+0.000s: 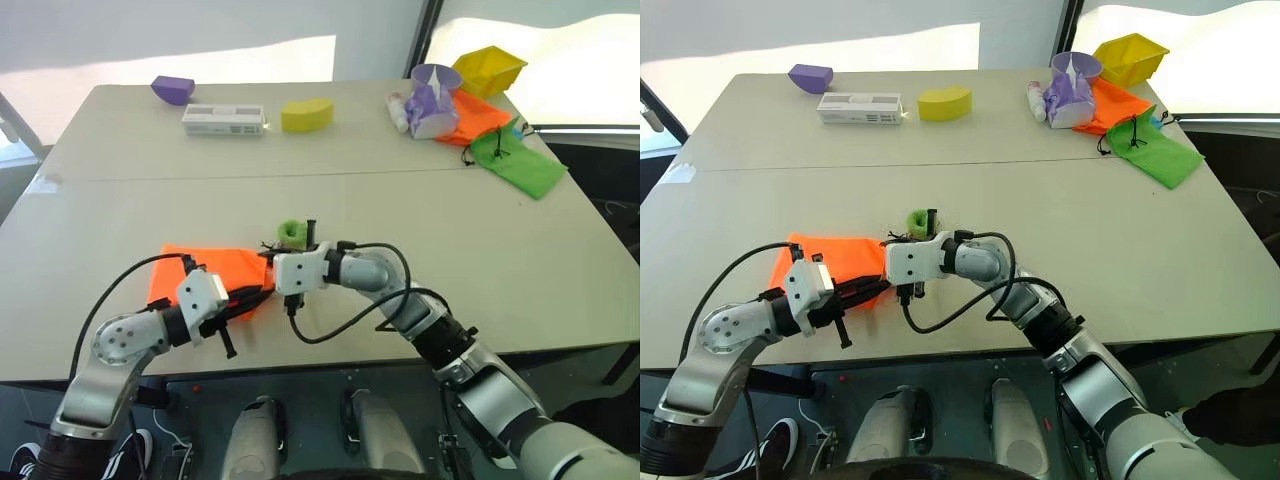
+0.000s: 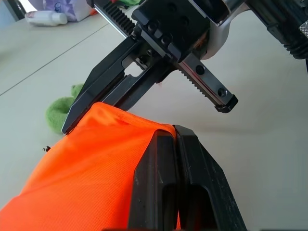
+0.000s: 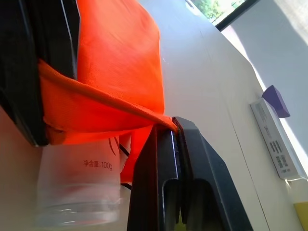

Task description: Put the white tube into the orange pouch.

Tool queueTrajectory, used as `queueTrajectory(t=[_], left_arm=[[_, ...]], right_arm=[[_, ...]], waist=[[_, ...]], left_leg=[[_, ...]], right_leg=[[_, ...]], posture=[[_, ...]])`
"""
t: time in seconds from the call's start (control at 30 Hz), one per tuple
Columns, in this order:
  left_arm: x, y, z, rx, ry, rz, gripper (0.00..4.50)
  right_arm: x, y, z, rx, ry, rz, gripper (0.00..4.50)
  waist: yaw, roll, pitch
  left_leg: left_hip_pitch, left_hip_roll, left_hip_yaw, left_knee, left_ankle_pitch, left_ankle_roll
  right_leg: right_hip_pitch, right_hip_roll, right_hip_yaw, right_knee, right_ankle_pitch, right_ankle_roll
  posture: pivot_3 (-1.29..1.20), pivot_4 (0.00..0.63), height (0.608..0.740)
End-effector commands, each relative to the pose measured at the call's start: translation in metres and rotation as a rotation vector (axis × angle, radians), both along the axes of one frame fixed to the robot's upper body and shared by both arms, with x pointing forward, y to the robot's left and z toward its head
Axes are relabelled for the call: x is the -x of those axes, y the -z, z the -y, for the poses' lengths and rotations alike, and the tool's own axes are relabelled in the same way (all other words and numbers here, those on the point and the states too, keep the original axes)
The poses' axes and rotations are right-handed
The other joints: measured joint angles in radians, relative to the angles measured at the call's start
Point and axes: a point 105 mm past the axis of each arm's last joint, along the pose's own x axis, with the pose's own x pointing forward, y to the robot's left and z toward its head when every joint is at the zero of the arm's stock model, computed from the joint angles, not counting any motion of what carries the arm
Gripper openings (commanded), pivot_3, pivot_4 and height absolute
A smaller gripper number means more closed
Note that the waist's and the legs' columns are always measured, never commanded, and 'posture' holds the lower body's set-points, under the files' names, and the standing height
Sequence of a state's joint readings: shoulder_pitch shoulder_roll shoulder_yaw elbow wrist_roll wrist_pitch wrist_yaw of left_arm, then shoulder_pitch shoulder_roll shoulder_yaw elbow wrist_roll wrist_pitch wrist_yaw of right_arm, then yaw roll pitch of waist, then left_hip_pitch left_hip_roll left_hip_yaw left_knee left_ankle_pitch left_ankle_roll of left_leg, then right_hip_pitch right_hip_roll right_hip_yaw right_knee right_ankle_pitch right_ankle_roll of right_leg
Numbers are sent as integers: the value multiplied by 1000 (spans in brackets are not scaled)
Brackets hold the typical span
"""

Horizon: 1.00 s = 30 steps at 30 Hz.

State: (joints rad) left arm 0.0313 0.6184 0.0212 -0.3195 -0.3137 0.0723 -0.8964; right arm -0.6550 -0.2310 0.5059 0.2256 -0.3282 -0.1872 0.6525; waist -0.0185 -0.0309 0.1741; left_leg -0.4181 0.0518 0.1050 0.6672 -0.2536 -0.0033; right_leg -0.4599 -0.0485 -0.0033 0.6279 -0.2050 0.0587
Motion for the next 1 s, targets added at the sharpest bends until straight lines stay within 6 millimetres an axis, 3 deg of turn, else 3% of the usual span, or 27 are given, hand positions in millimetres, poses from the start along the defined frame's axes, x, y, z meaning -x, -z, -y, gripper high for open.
queueTrajectory(t=[0.03, 0.2, 0.37, 0.57, 0.67, 0.8, 0.9, 1.0], left_arm=[[-2, -9, 3, 8, 8, 56, 0], [-12, -17, 3, 24, -12, 101, 0], [-19, -22, 8, 43, -9, 130, 0], [-24, -30, 8, 51, -19, 171, 0], [-24, -28, 5, 52, -27, 167, 0], [-23, -25, 3, 46, -25, 156, 0], [-22, -25, 1, 46, -26, 151, 0], [-20, -25, -1, 49, -26, 140, 0]], right_arm=[[-15, -23, 28, -69, 85, 23, 17], [-10, -33, 72, -102, 146, -44, 17], [3, -28, 94, -71, 176, -90, 17], [12, -43, 131, -56, 252, -163, 17], [40, -36, 122, -44, 173, -300, 17], [64, -22, 106, 5, 100, -384, 17], [58, -19, 102, 1, 124, -360, 17], [40, -24, 103, -34, 193, -305, 17]], waist=[[1, 0, 0], [7, 0, 0], [3, 0, 0], [7, 0, 0], [8, 0, 0], [-1, 0, 0], [3, 0, 0], [2, 0, 0]], left_leg=[[0, 0, 0, 0, 0, 0], [0, 0, 0, 0, 0, 0], [0, 0, 0, 0, 0, 0], [1, 0, -1, 0, 0, 0], [2, 0, -1, 0, 0, 0], [2, 0, -1, 0, 0, 0], [2, 0, -1, 0, 0, 0], [2, 0, -1, 0, 0, 0]], right_leg=[[0, 0, 0, 0, 0, 0], [1, 0, 0, -1, 0, 0], [1, 0, 0, -1, 0, 0], [1, 1, 0, 1, 0, 0], [2, 0, 0, 0, 0, 0], [1, 1, 1, -1, 0, 0], [1, 2, 1, 0, 0, 0], [1, 0, 1, -1, 1, -2]], posture=[[0, 150, 740], [0, 150, 740], [0, 150, 740], [0, 150, 740], [0, 150, 740], [0, 150, 740], [0, 150, 740], [0, 150, 740]])
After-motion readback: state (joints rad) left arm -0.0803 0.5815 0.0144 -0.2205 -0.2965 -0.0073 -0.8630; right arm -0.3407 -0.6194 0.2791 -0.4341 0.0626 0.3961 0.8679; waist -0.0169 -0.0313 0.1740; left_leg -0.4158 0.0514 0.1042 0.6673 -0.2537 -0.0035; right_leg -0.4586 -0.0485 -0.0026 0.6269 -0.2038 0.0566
